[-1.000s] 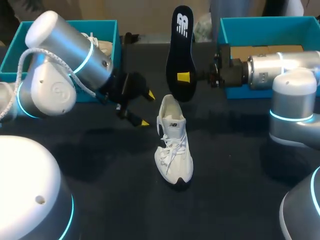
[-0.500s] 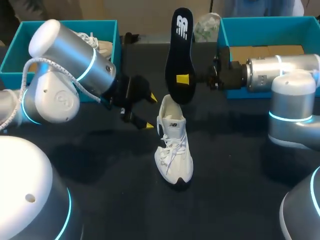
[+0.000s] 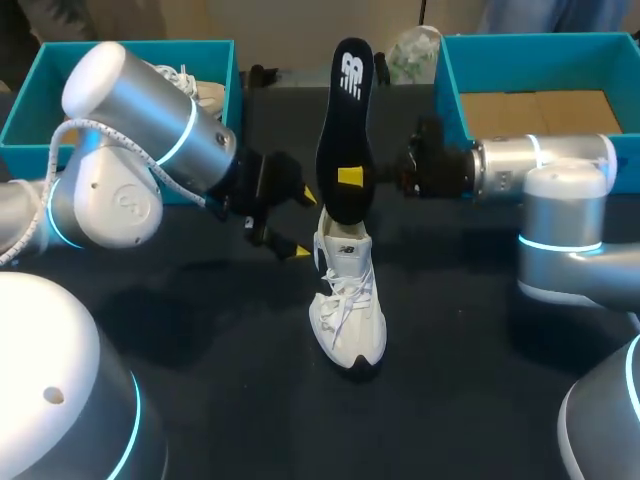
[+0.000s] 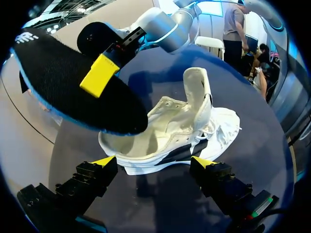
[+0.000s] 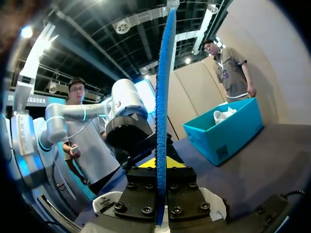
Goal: Take the shoe out of the shoebox, open the shoe tongue, remove and reinsert the insole, then place the shoe into the shoebox
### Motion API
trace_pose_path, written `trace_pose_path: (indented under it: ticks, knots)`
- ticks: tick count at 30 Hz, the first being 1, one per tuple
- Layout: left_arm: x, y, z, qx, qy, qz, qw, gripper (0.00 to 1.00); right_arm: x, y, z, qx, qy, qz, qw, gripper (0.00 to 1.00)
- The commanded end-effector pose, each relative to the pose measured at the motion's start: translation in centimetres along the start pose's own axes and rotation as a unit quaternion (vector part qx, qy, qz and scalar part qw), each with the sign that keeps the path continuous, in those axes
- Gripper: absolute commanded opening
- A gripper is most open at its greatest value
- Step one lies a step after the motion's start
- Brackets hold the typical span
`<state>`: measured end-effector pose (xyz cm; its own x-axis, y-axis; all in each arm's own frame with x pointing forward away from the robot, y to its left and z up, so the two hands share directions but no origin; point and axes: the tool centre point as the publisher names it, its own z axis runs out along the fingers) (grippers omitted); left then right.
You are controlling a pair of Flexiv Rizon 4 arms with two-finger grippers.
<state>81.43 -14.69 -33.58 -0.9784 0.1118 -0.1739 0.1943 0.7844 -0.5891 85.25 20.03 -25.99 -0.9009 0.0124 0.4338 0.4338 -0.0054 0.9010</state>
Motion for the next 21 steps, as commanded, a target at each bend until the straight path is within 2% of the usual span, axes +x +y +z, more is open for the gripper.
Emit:
trace_pose_path:
  ticks: [1,11,21]
  knots:
    - [-0.1,-0.1,0.1,-0.002,0.0,0.0,1.0,1.0,-1.1,-0.4,0.4,0.002,0.008,-0.002,1.0,0.0]
    - [-0.4,0.0,0.7,0.001,-0.009,-0.008,1.0,1.0,-1.9,-2.5,0.0,-0.002,0.006,0.004,1.0,0.0]
    - [-0.4,0.2,0.9,-0.002,-0.002,-0.013,1.0,1.0,-1.7,-3.0,0.3,-0.004,0.022,0.008,1.0,0.0]
